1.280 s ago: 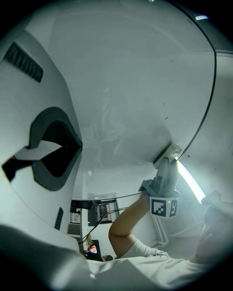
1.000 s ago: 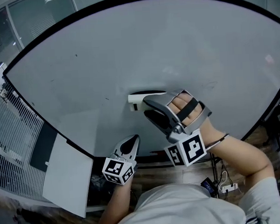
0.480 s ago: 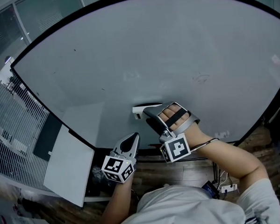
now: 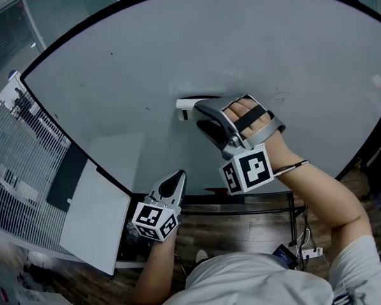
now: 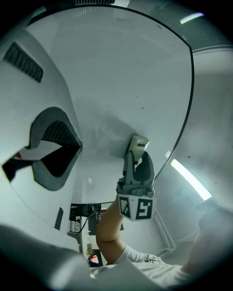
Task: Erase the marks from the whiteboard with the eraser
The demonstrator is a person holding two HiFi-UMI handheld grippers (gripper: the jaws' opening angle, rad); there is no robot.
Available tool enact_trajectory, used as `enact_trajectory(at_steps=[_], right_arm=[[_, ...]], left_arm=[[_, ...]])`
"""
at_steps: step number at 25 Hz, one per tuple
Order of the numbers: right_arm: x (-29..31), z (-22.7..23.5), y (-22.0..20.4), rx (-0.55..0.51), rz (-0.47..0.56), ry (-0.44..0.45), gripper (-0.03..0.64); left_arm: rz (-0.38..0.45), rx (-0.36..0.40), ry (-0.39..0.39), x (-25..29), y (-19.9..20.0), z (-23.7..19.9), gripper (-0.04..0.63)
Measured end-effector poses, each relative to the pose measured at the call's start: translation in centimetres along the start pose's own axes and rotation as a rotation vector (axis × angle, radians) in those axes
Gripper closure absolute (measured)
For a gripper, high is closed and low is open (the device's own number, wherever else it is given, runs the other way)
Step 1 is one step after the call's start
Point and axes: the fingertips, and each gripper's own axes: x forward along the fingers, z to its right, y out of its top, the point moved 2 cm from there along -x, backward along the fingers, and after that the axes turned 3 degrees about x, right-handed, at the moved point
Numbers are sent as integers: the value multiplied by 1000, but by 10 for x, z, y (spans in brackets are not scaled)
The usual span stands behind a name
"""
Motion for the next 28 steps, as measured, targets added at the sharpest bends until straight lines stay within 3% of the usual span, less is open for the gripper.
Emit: enact_trajectory(at_steps=[9,14,19,28], right_arm=[[10,162,29,-8,19,-232,379],[17,202,44,-13,0,-301,379],[34,183,57,5,-6,-307,379],[78,67,90,-3,0,-130,379]], left_arm=[[-4,49,-69,-15,18,-19,588],[9,35,-111,-19,24,-36,588],[10,45,-148,-17,26,-57,588],[53,67,-196,-19,34,-84,588]])
